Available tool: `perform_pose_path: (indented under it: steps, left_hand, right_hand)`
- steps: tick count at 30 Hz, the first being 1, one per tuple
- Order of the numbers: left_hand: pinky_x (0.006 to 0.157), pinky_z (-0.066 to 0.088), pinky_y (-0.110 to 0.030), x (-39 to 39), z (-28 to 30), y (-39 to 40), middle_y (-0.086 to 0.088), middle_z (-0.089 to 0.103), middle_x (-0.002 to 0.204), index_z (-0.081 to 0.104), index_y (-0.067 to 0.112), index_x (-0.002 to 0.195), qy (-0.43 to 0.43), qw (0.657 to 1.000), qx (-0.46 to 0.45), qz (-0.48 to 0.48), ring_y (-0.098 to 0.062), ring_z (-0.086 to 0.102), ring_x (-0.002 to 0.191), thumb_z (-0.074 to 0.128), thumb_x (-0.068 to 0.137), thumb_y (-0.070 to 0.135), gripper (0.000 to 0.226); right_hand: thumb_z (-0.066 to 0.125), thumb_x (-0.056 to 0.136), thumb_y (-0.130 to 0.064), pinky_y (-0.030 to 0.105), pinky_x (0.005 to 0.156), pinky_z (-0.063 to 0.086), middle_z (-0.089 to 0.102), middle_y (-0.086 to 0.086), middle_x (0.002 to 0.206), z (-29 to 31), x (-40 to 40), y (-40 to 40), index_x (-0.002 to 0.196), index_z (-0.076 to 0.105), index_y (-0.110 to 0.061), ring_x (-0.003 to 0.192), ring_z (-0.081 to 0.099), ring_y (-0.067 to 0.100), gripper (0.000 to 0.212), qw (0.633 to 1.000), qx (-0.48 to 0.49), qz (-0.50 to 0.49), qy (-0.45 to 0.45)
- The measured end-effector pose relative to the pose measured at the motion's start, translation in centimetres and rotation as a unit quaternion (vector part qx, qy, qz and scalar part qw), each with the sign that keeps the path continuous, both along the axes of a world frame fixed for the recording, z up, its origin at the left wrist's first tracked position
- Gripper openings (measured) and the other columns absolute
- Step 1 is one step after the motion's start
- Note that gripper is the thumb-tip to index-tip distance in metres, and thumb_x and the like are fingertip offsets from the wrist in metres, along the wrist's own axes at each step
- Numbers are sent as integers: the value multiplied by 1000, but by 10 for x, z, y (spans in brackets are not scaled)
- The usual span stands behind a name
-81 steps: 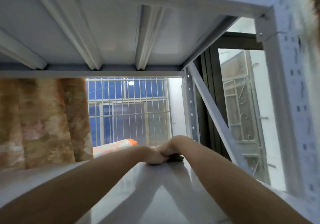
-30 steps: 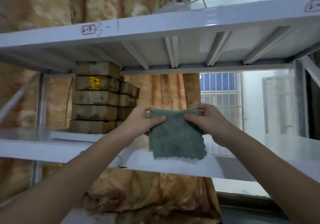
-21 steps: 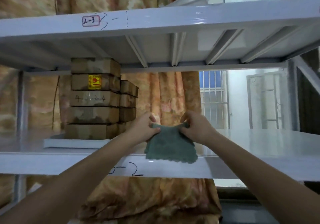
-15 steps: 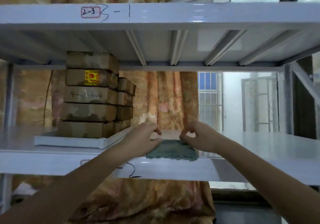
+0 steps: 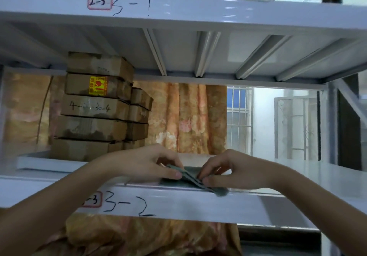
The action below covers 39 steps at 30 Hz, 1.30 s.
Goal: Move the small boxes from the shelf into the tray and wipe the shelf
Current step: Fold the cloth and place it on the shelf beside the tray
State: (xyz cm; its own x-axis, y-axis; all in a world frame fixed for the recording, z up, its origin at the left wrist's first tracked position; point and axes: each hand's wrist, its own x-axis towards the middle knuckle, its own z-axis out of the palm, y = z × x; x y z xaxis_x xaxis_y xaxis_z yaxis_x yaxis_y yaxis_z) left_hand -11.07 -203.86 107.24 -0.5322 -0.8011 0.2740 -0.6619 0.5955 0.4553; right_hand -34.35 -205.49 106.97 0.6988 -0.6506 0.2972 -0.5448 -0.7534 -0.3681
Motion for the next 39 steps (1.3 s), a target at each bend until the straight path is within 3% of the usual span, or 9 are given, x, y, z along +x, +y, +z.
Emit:
perform_pose_path:
  steps: [5,12,17,20,22,27,31,35,39]
  left_hand:
    - [76,45,-9,6,3,-4,5,71,101,71,10,110,-11,999,34,-13,1,62,86,58,93,21,24]
    - [98,49,-29,12,11,-13,-3,72,107,71,7,110,3,996,82,-19,-13,65,101,54,95,20,26]
    - [62,54,-17,-1,15,-30,3,67,82,68,15,95,22,999,22,29,1,62,68,51,97,24,20]
    - [46,49,-16,-8,25,-47,3,59,73,65,17,91,27,997,-31,68,3,57,51,50,98,25,18]
    - [44,48,-17,-13,37,-66,1,60,75,64,15,90,44,992,-63,97,-3,59,56,49,98,26,20]
    - [42,46,-19,-25,55,-127,-5,62,77,63,9,80,31,983,-40,174,-12,61,58,49,98,23,27]
    - [44,44,-17,-27,36,-164,-4,62,71,67,4,97,-28,972,26,233,-11,59,53,53,97,26,26]
    - [69,53,-31,-29,21,-162,-8,63,90,59,3,110,-167,951,-5,261,-24,65,83,49,98,28,29]
    - [93,44,-32,-29,26,-114,-10,52,135,49,5,133,-296,931,-60,206,-25,52,120,47,98,36,47]
  right_hand:
    - [78,74,-42,36,94,50,66,-16,102,-7,0,-3,100,71,-32,96,61,2,29,999,-32,-17,40]
    - [66,88,-20,32,87,54,72,3,98,4,0,-3,98,75,-12,88,67,14,15,1000,-12,6,0]
    - [73,82,-29,38,83,53,67,10,89,10,5,-5,89,71,-11,85,62,25,19,999,-9,-9,29]
    - [67,87,-16,34,68,53,61,7,69,19,11,-20,79,67,-3,63,57,16,15,998,-34,-59,-2]
    - [60,89,-8,33,67,56,62,8,68,35,15,-39,85,67,4,60,58,15,14,991,-15,-126,-44]
    - [60,89,-12,25,58,57,57,3,68,57,32,-97,67,60,-12,61,56,14,21,971,38,-231,-47]
    - [62,89,-15,32,65,59,58,5,73,36,42,-139,89,67,0,67,60,19,15,961,61,-271,-5]
    - [58,92,-22,37,78,59,65,15,104,18,44,-160,114,61,2,92,67,27,33,946,57,-306,88]
    - [53,94,-28,38,95,50,64,9,116,30,31,-145,117,63,-5,106,61,26,34,932,-104,-287,196]
